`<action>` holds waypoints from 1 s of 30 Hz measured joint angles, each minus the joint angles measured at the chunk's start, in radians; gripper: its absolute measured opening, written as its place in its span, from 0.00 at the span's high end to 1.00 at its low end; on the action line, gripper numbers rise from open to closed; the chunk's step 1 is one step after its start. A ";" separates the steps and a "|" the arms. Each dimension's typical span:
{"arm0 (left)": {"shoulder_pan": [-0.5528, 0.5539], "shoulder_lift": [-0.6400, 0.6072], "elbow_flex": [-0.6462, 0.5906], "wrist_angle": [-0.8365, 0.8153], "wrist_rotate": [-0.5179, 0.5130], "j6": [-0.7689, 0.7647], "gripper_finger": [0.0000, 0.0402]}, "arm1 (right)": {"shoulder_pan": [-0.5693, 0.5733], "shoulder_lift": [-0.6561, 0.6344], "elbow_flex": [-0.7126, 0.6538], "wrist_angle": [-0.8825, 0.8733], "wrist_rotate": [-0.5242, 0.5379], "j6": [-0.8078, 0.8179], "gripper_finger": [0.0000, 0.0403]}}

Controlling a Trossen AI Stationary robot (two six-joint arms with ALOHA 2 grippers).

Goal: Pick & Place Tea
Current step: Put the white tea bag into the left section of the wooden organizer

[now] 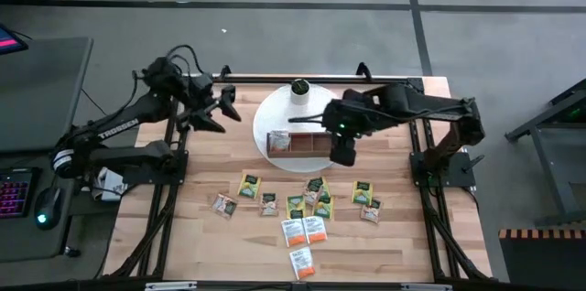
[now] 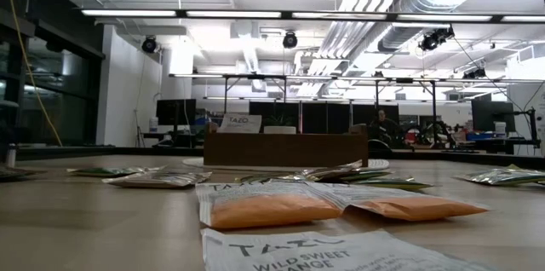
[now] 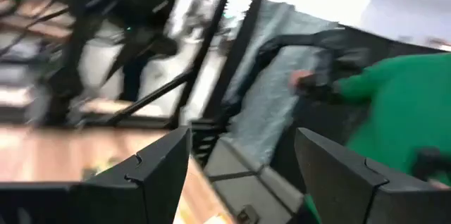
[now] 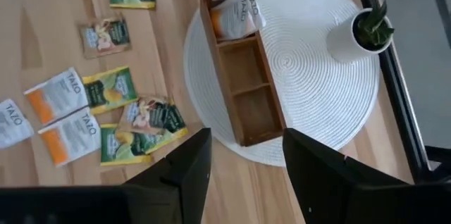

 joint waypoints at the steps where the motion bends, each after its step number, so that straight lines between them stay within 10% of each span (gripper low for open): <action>1: -0.017 -0.018 0.000 -0.102 -0.048 0.073 0.37 | 0.011 -0.014 0.000 0.000 0.011 0.005 0.58; 9: -0.238 -0.146 0.000 -0.597 -0.445 0.342 0.37 | 0.110 -0.238 -0.162 0.143 0.102 0.084 0.59; 20: -0.722 -0.047 -0.001 -0.656 -0.946 0.222 0.37 | 0.206 -0.598 -0.983 0.919 -0.007 0.283 0.61; 30: -0.920 0.148 -0.001 -0.577 -1.124 0.058 0.37 | 0.224 -0.601 -1.240 1.255 -0.099 0.299 0.64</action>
